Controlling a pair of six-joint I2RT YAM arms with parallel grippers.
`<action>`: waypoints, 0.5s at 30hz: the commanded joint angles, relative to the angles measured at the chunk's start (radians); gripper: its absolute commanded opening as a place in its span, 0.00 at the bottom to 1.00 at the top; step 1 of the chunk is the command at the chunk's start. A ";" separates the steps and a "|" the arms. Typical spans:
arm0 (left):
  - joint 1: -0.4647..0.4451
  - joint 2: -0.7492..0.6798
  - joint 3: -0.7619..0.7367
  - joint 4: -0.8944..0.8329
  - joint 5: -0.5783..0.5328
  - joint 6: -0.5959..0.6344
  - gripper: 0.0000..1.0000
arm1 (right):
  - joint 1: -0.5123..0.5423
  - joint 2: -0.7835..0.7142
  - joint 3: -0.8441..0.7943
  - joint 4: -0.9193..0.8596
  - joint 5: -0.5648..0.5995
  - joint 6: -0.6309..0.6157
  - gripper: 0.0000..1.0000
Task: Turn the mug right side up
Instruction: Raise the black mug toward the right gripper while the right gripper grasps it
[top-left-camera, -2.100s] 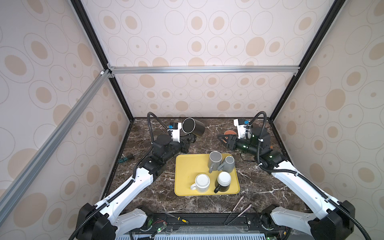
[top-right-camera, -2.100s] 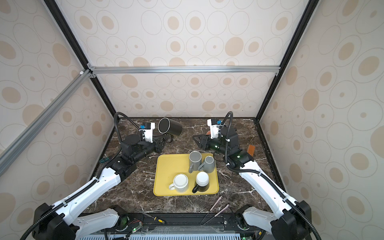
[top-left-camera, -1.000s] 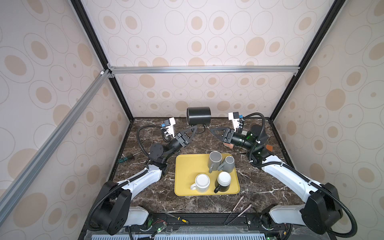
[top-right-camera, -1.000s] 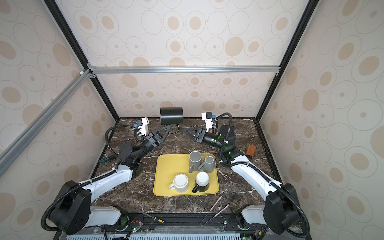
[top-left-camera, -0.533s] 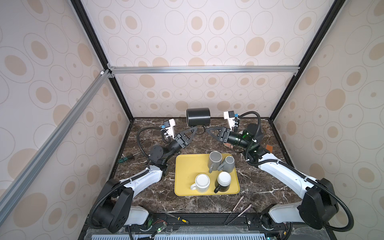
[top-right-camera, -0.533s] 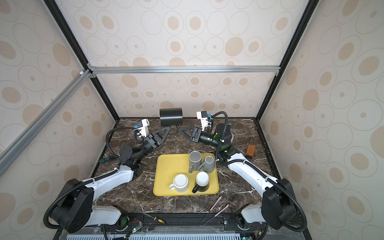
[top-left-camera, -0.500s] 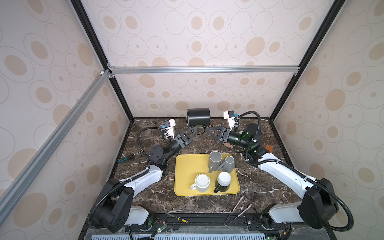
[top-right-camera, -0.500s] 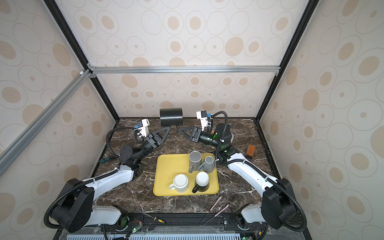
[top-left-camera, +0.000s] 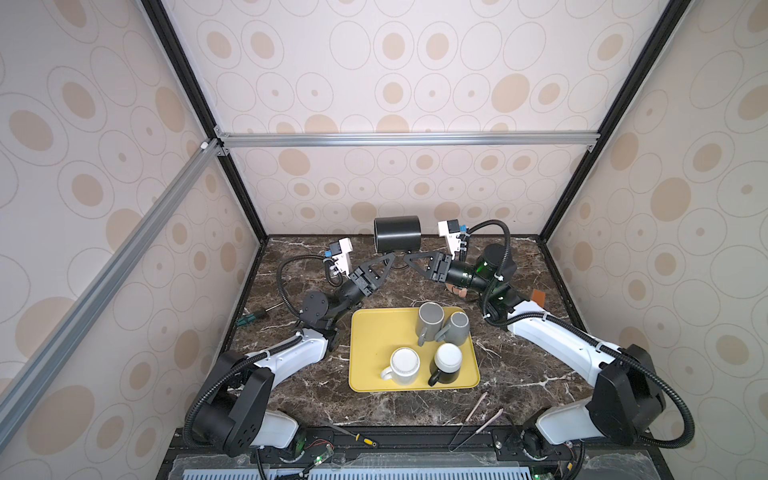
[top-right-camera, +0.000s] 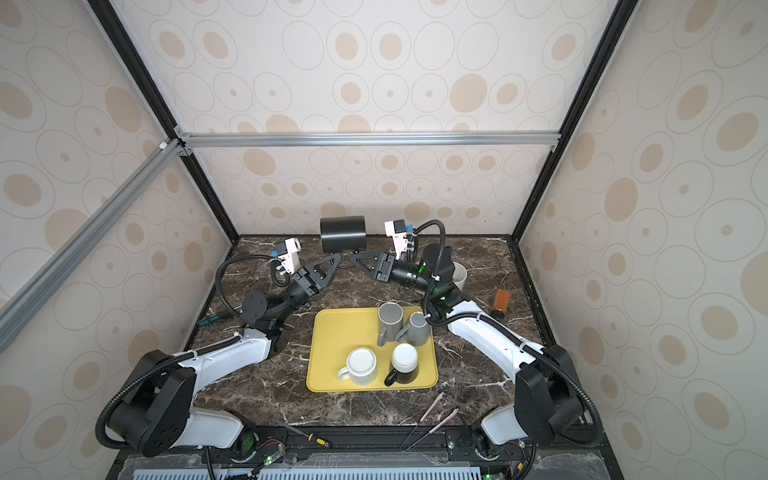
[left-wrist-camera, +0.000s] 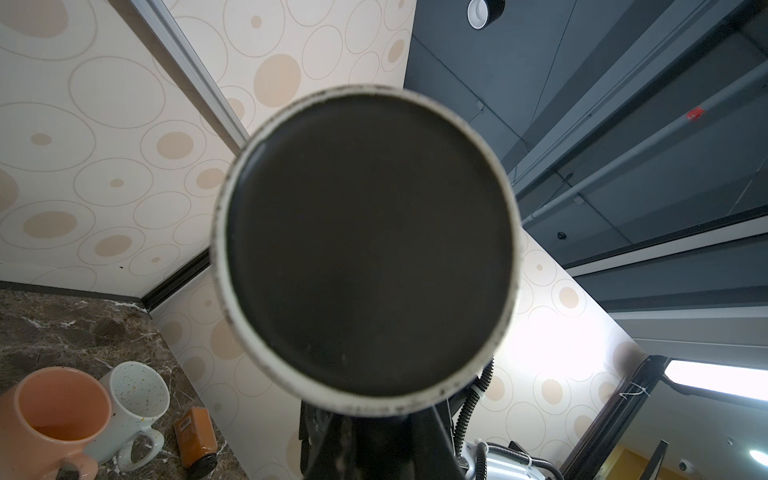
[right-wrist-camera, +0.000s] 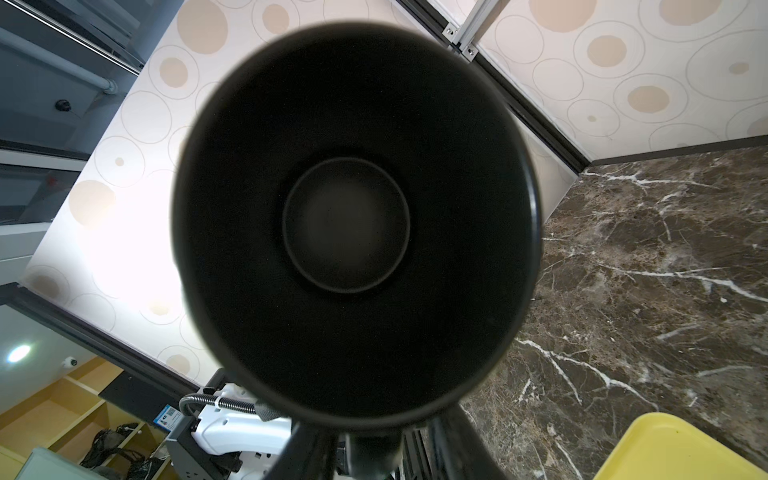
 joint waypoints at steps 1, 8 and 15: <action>-0.003 -0.005 0.025 0.164 0.009 -0.020 0.00 | 0.009 0.006 0.038 0.050 -0.006 0.018 0.35; -0.004 0.022 0.024 0.201 0.013 -0.039 0.00 | 0.015 0.018 0.049 0.060 -0.003 0.021 0.32; -0.004 0.056 0.027 0.246 0.015 -0.068 0.00 | 0.019 0.032 0.063 0.061 -0.003 0.020 0.30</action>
